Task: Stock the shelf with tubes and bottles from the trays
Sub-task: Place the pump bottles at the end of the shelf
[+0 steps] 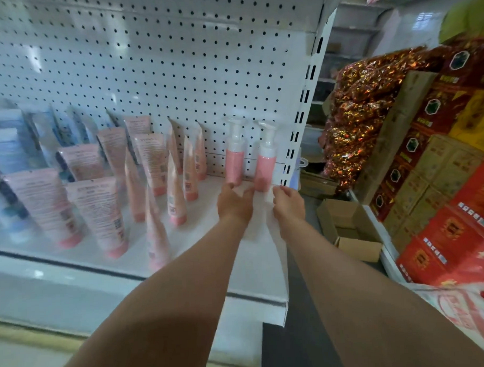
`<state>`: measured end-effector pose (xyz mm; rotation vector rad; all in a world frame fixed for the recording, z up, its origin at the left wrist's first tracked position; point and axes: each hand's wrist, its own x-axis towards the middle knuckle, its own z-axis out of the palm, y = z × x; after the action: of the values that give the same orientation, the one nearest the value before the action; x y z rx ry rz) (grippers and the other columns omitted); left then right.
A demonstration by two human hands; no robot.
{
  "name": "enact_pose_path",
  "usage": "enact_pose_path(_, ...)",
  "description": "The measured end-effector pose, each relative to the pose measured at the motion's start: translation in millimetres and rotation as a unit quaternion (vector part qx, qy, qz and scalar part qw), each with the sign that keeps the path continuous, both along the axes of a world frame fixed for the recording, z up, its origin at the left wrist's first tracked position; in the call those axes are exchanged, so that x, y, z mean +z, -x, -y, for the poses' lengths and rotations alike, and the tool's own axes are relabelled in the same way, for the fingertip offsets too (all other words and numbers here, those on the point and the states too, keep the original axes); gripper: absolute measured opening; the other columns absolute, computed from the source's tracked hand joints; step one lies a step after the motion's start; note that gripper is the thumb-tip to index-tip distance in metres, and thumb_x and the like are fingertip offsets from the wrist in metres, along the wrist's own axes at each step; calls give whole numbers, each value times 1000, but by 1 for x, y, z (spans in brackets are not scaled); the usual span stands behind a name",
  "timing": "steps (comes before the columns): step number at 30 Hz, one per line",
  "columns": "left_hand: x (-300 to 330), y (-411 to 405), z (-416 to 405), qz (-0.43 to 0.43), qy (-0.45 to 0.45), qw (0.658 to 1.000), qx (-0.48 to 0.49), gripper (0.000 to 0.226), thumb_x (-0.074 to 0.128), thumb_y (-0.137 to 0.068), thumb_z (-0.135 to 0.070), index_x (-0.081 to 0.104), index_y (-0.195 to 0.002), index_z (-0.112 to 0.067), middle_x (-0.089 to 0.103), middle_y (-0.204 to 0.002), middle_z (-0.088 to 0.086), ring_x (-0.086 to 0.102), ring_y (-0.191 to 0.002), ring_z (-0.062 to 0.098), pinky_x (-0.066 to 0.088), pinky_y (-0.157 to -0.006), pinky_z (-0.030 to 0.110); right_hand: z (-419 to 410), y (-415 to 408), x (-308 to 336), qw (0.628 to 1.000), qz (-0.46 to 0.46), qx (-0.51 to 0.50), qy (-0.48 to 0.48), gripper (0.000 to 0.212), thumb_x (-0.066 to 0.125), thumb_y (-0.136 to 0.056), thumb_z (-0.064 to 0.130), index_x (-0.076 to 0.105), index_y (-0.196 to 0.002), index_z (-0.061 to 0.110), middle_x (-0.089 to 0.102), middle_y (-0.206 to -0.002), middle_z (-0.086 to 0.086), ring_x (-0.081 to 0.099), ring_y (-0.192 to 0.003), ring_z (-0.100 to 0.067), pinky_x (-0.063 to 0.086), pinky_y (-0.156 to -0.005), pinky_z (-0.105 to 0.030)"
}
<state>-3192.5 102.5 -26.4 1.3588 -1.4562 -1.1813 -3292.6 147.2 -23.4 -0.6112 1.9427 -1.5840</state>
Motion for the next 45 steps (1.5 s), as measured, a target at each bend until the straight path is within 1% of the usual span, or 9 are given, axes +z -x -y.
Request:
enact_pose_path(5, 10, -35, -61, -191, -181, 965, 3, 38, 68, -92, -35, 55, -118, -11, 59, -109, 9, 60, -93, 22, 58, -89, 44, -52, -25, 27, 997, 61, 48, 2, 15, 53, -98, 29, 59, -85, 25, 57, -90, 0, 56, -86, -19, 49, -81, -37)
enact_pose_path(10, 14, -88, -109, -237, -258, 935, -60, 40, 73, -89, -31, 57, -118, -8, 58, -107, 11, 61, -97, 23, 58, -84, 43, -115, -56, 37, 996, 57, 58, -34, 17, 57, -98, 29, 58, -83, 21, 50, -79, -1, 50, -75, -17, 44, -68, -32)
enact_pose_path(15, 14, -135, -140, -220, -269, 931, -116, 28, 70, -91, -29, 59, -107, -9, 57, -103, 10, 60, -88, 21, 56, -85, 40, -167, -99, 29, 995, 53, 47, -77, 21, 56, -100, 34, 55, -83, 21, 46, -75, 4, 43, -64, -14, 38, -60, -26)
enact_pose_path(19, 3, -172, -159, -214, -274, 928, -131, 37, 71, -90, -31, 61, -117, -9, 61, -107, 9, 63, -97, 21, 56, -87, 39, -194, -138, 16, 994, 61, 13, -90, 25, 56, -100, 36, 59, -116, 17, 56, -106, 1, 55, -101, -18, 47, -85, -33)
enact_pose_path(23, -18, -201, -174, -199, -297, 923, -140, 36, 73, -89, -30, 63, -117, -10, 62, -107, 8, 64, -96, 21, 57, -85, 37, -214, -173, -2, 992, 73, -7, -106, 18, 55, -101, 29, 57, -88, 17, 59, -95, -1, 56, -80, -11, 49, -81, -30)
enact_pose_path(29, -69, -244, -184, -168, -339, 920, -105, 31, 72, -90, -30, 63, -113, -11, 62, -101, 5, 64, -97, 21, 56, -87, 37, -221, -204, -66, 982, 94, 2, -161, 45, 63, -95, 38, 57, -131, 12, 58, -126, -2, 56, -110, -22, 48, -94, -37)
enact_pose_path(32, -107, -264, -193, -152, -368, 914, -74, 23, 72, -90, -27, 61, -104, -12, 57, -88, 4, 59, -80, 19, 51, -69, 32, -228, -214, -111, 971, 108, 30, -211, 36, 60, -95, 37, 61, -119, 10, 57, -110, -3, 55, -98, -22, 49, -101, -42)
enact_pose_path(35, -154, -283, -209, -147, -417, 895, -56, 15, 71, -91, -21, 58, -86, -15, 48, -76, 3, 48, -65, 16, 41, -61, 27, -242, -220, -167, 958, 138, 17, -251, 21, 64, -92, 39, 61, -95, 18, 57, -97, -4, 57, -86, -23, 49, -80, -37)
enact_pose_path(45, -318, -312, -263, 3, -506, 862, 20, 40, 71, -91, -30, 58, -118, -4, 58, -89, 6, 58, -76, 16, 51, -68, 30, -297, -247, -330, 888, 193, 53, -414, 25, 64, -92, 37, 63, -91, 12, 54, -80, -7, 53, -78, -24, 44, -73, -34)
